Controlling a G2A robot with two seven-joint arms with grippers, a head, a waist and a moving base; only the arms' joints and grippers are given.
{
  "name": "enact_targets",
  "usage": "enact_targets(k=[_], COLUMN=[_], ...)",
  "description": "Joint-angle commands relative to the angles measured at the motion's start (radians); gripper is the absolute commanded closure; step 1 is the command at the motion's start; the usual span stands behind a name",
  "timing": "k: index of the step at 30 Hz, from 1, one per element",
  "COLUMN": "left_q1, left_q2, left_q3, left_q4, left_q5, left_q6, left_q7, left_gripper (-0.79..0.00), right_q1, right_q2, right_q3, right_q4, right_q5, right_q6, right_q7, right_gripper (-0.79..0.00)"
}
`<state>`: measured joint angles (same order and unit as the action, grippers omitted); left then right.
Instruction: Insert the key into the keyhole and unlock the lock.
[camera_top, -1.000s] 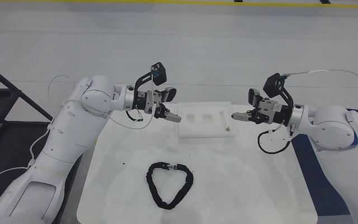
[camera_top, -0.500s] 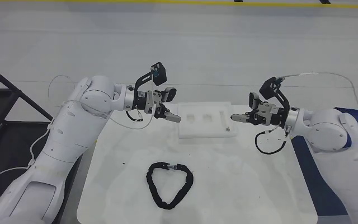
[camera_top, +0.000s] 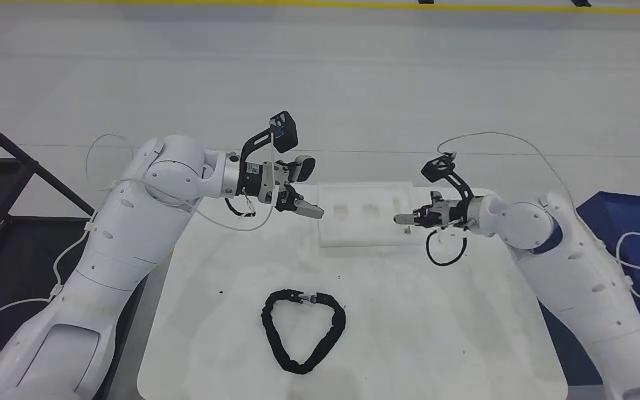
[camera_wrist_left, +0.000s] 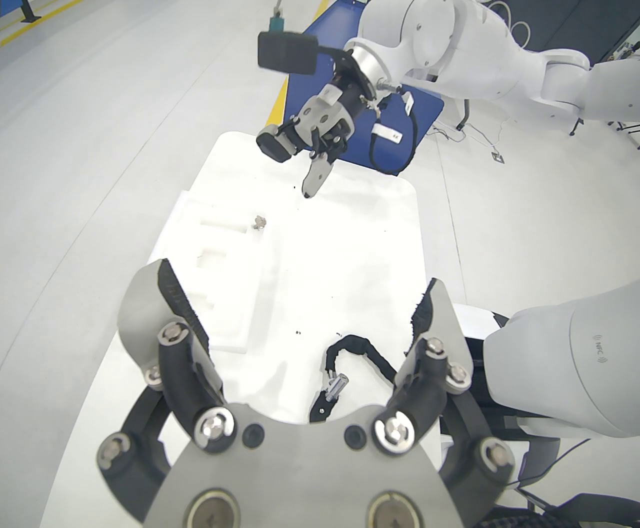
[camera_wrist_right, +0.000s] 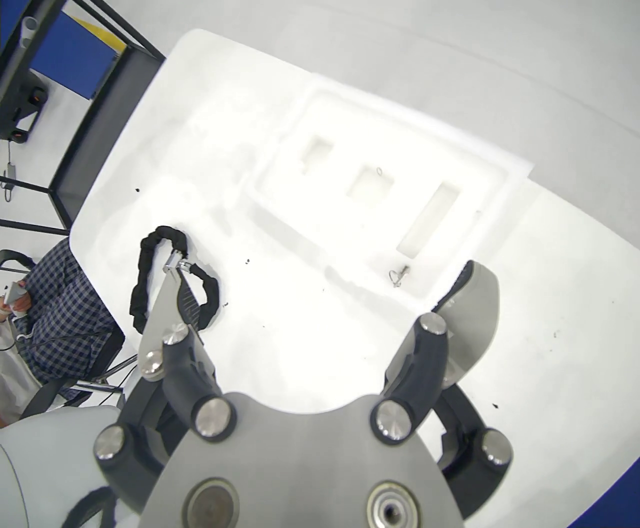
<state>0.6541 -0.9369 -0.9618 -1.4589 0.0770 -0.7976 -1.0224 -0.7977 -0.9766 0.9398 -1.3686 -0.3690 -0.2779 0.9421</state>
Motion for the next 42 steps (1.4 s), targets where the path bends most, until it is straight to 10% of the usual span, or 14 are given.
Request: enact_targets(k=[1, 21, 30, 42], left_q1=[0.000, 0.000, 0.000, 0.000], left_q2=[0.000, 0.000, 0.000, 0.000], left_q3=[0.000, 0.000, 0.000, 0.000], left_q4=[0.000, 0.000, 0.000, 0.000], left_q5=[0.000, 0.000, 0.000, 0.000], left_q6=[0.000, 0.000, 0.000, 0.000], left_q7=[0.000, 0.000, 0.000, 0.000], left_gripper=[-0.785, -0.785, -0.785, -0.785], right_q1=[0.036, 0.199, 0.236, 0.261], right_q2=[-0.020, -0.181, -0.221, -0.258], right_q3=[-0.051, -0.303, -0.337, -0.360], right_q4=[0.056, 0.446, 0.527, 0.589], right_q5=[0.003, 0.050, 0.015, -0.038], right_q6=[0.019, 0.154, 0.198, 0.240], right_q7=[0.005, 0.025, 0.027, 0.027], right_gripper=[-0.785, -0.785, -0.397, -0.280])
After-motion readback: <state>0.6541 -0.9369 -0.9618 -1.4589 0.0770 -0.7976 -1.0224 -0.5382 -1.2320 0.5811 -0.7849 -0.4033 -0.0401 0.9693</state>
